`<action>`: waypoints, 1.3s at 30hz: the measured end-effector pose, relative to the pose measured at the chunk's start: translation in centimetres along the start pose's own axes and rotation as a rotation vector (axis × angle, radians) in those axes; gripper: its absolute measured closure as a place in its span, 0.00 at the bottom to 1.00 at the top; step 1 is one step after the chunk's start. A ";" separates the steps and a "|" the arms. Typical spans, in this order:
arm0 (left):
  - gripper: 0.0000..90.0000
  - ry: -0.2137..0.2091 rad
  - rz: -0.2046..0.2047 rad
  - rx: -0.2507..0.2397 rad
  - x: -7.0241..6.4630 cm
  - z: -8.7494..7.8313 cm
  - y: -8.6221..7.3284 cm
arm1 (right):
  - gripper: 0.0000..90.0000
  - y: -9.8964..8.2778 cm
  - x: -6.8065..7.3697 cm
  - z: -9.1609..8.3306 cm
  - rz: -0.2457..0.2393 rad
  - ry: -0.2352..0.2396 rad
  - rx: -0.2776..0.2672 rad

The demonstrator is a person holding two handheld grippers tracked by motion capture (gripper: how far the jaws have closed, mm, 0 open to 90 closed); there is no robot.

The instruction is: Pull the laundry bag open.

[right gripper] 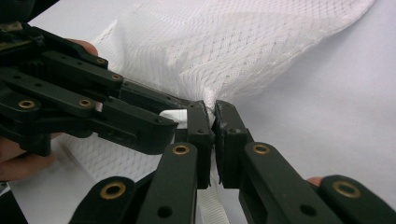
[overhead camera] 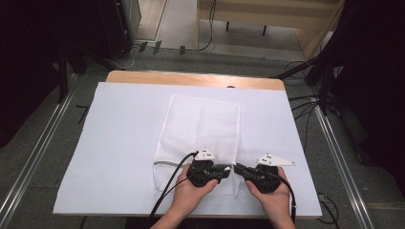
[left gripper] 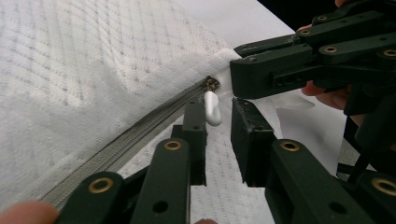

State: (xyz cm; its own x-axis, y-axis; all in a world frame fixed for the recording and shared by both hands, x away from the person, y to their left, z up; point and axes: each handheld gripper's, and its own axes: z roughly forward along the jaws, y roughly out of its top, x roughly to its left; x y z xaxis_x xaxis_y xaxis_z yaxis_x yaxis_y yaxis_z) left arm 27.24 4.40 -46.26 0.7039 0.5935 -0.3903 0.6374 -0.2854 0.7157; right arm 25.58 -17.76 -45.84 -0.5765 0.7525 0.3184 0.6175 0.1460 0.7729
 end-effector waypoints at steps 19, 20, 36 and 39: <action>0.96 -0.061 -0.059 -0.029 0.7 -0.8 -0.1 | 0.97 0.8 1.9 -0.5 -0.106 -0.024 0.011; 0.96 -0.054 -0.055 -0.029 0.6 -0.8 -0.1 | 0.97 0.8 2.0 -0.5 -0.106 -0.026 0.014; 0.97 0.031 -0.061 0.012 1.8 -2.2 -1.4 | 0.98 0.9 2.1 -0.9 -0.110 -0.067 0.011; 0.97 0.045 -0.071 0.015 2.6 -3.0 -2.1 | 0.98 0.9 1.8 -1.1 -0.108 -0.075 0.004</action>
State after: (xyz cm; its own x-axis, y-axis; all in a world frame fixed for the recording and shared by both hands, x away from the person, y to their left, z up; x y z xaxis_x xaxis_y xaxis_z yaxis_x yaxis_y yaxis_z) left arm 26.86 8.79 -47.05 0.6420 0.6459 -0.4130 0.6901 -0.2523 0.6783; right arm 24.50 -16.95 -43.92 -0.5977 0.7785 0.1915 0.5567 0.2311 0.7979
